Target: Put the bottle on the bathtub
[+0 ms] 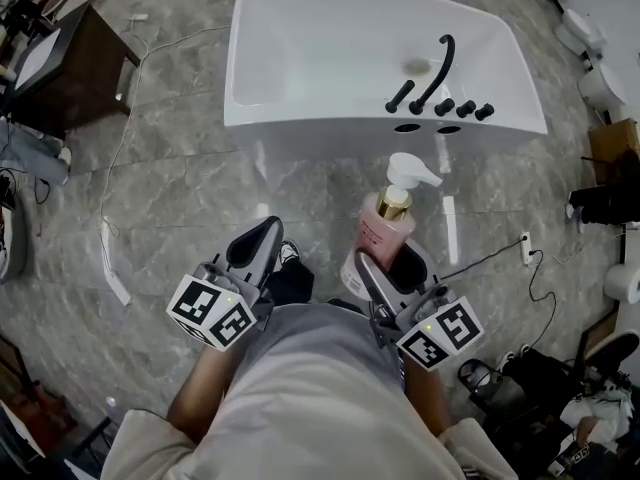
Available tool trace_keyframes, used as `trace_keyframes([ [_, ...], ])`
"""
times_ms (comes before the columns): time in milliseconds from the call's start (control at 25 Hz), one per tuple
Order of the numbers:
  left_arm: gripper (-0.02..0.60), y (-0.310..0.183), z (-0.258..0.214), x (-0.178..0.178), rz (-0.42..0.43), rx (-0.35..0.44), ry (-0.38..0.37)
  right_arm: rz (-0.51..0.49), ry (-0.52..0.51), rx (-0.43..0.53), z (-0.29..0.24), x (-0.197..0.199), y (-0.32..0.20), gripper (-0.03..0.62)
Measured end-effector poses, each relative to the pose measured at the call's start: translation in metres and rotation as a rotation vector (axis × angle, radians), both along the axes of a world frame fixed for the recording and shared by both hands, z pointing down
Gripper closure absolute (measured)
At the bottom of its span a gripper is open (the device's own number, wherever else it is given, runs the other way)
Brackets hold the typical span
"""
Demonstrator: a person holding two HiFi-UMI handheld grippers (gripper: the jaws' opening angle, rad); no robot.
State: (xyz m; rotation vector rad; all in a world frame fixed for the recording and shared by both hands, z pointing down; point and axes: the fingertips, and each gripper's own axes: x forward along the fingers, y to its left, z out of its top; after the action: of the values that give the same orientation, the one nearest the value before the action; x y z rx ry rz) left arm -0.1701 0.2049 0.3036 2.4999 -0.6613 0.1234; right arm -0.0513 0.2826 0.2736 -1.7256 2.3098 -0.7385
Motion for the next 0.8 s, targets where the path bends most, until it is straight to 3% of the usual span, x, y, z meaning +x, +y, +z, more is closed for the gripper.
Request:
trace_keyframes([
  [360,0.577,-0.076,0.008,-0.029,0.010,-0.034,0.036,-0.028,-0.006,0.011,0.005,-0.039,-0.080,0.381],
  [800,0.577,-0.081,0.004,-0.030,0.003,-0.046,0.018,-0.049,-0.028,-0.012,0.004,-0.042,-0.081,0.381],
])
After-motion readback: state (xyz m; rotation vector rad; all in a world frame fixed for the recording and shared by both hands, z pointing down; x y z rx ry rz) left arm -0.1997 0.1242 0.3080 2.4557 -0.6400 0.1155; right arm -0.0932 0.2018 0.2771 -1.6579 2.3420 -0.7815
